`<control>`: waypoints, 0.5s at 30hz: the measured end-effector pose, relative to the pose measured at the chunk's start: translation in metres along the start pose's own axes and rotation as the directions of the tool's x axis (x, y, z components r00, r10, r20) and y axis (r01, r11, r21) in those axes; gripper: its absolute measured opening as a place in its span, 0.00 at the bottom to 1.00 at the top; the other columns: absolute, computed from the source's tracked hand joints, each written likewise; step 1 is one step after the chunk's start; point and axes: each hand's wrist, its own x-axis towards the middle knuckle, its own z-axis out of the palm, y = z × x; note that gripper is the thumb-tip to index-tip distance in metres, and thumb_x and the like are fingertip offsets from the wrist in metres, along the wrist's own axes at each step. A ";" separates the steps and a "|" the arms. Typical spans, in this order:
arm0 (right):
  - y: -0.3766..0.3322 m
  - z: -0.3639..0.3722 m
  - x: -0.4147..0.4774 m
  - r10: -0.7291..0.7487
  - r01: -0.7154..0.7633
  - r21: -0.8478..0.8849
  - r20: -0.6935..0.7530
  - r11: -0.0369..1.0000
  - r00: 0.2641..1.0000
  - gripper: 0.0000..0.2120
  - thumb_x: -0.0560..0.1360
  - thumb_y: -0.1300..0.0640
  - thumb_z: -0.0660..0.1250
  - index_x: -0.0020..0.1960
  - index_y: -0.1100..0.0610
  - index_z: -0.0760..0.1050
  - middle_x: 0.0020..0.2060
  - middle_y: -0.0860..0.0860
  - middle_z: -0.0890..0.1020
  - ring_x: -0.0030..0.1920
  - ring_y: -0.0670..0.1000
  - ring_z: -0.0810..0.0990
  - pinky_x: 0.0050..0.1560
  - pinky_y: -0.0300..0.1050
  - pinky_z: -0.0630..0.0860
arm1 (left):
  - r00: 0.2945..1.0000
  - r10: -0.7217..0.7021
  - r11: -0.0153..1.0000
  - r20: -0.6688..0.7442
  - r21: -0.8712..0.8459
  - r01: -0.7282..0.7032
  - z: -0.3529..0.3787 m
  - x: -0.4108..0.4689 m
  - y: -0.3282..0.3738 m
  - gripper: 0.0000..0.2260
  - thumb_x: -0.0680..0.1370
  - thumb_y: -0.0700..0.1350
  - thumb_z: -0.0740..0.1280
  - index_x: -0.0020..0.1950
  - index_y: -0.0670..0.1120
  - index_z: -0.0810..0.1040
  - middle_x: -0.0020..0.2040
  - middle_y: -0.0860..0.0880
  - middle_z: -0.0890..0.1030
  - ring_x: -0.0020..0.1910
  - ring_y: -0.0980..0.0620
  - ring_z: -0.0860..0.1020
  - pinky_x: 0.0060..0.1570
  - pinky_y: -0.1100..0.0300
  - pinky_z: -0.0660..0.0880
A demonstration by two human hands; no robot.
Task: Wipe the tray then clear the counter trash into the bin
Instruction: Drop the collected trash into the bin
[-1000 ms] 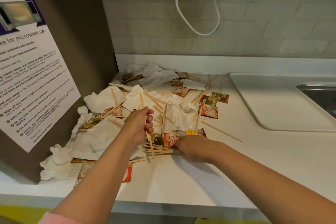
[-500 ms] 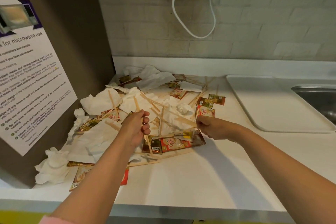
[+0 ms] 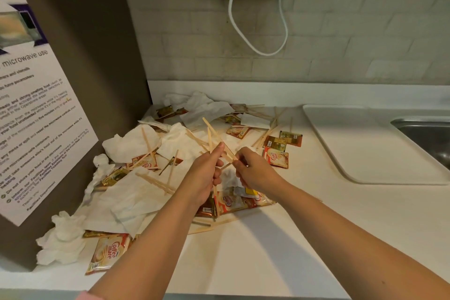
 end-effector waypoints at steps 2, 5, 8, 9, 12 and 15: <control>-0.001 0.001 0.002 -0.020 0.021 0.010 -0.039 1.000 0.999 0.06 0.81 0.60 0.57 0.56 0.59 0.68 0.35 0.54 0.74 0.32 0.51 0.71 0.37 0.46 0.71 | 1.000 -0.008 0.999 -0.005 0.043 0.008 -0.002 0.003 0.003 0.13 0.78 0.55 0.62 0.48 0.45 0.75 0.36 0.50 0.68 0.27 0.55 0.62 0.25 0.64 0.60; 0.000 0.002 0.006 -0.082 0.079 -0.051 -0.047 0.996 0.996 0.12 0.81 0.60 0.56 0.64 0.59 0.66 0.34 0.52 0.75 0.31 0.47 0.71 0.34 0.40 0.69 | 1.000 -0.022 0.998 -0.003 0.051 0.022 -0.003 0.008 0.007 0.12 0.78 0.54 0.62 0.47 0.45 0.75 0.36 0.50 0.69 0.26 0.56 0.61 0.22 0.65 0.59; 0.001 0.008 0.009 -0.158 0.156 -0.098 -0.015 0.983 0.987 0.16 0.81 0.61 0.56 0.69 0.59 0.63 0.37 0.54 0.77 0.31 0.44 0.71 0.34 0.37 0.69 | 1.000 -0.015 0.999 -0.011 0.034 0.016 -0.001 0.013 0.010 0.10 0.79 0.49 0.63 0.47 0.43 0.77 0.34 0.50 0.68 0.26 0.56 0.62 0.20 0.66 0.59; 0.001 0.010 0.010 -0.174 0.173 -0.100 -0.010 0.980 0.985 0.17 0.81 0.61 0.56 0.70 0.58 0.61 0.38 0.55 0.77 0.31 0.44 0.71 0.34 0.38 0.70 | 1.000 -0.013 1.000 -0.017 0.019 0.013 -0.001 0.014 0.011 0.08 0.79 0.47 0.63 0.46 0.43 0.77 0.34 0.50 0.67 0.26 0.56 0.62 0.20 0.67 0.59; 0.002 0.012 0.014 -0.180 0.181 -0.038 0.023 0.983 0.983 0.20 0.81 0.61 0.56 0.72 0.54 0.59 0.37 0.54 0.78 0.28 0.45 0.73 0.28 0.33 0.70 | 0.999 -0.013 1.000 -0.029 -0.007 0.013 0.000 0.019 0.012 0.09 0.80 0.45 0.61 0.43 0.44 0.75 0.35 0.49 0.67 0.28 0.56 0.64 0.22 0.66 0.60; 0.001 0.009 0.017 -0.191 0.193 -0.042 0.039 0.980 0.981 0.19 0.81 0.59 0.57 0.71 0.54 0.61 0.32 0.49 0.76 0.27 0.43 0.73 0.28 0.31 0.70 | 0.998 -0.020 1.000 -0.055 -0.009 0.019 -0.001 0.023 0.014 0.11 0.82 0.46 0.58 0.41 0.45 0.73 0.36 0.49 0.71 0.30 0.55 0.66 0.27 0.64 0.62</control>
